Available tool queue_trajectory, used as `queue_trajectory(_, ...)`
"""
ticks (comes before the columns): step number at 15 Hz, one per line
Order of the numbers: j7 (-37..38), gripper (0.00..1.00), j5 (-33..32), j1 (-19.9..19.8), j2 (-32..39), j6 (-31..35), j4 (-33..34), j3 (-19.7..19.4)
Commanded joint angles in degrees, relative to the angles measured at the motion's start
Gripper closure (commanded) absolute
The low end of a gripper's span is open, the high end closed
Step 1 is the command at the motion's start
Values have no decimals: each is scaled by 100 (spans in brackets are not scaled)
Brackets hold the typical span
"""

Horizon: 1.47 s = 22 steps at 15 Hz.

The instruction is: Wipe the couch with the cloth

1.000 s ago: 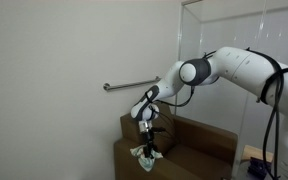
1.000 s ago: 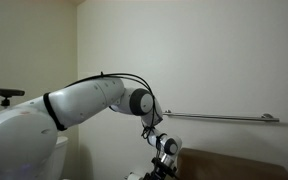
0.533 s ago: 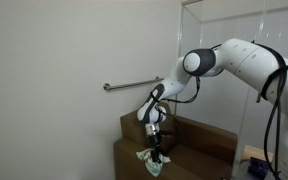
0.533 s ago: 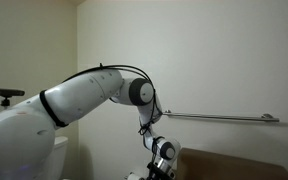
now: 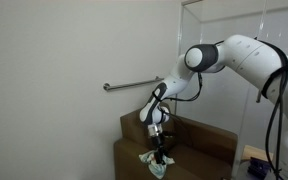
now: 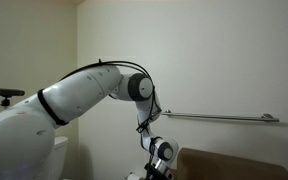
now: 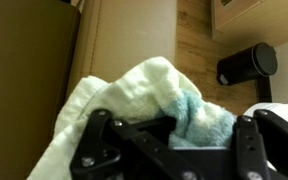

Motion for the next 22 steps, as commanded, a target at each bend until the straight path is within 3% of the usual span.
queue_trajectory(1,94,95,-232,138,-132,-155,250,-22)
queue_trajectory(11,-164,94,-333,111,55,-775,1823,25)
queue_trajectory(22,-681,95,-647,165,626,-1251,1694,27)
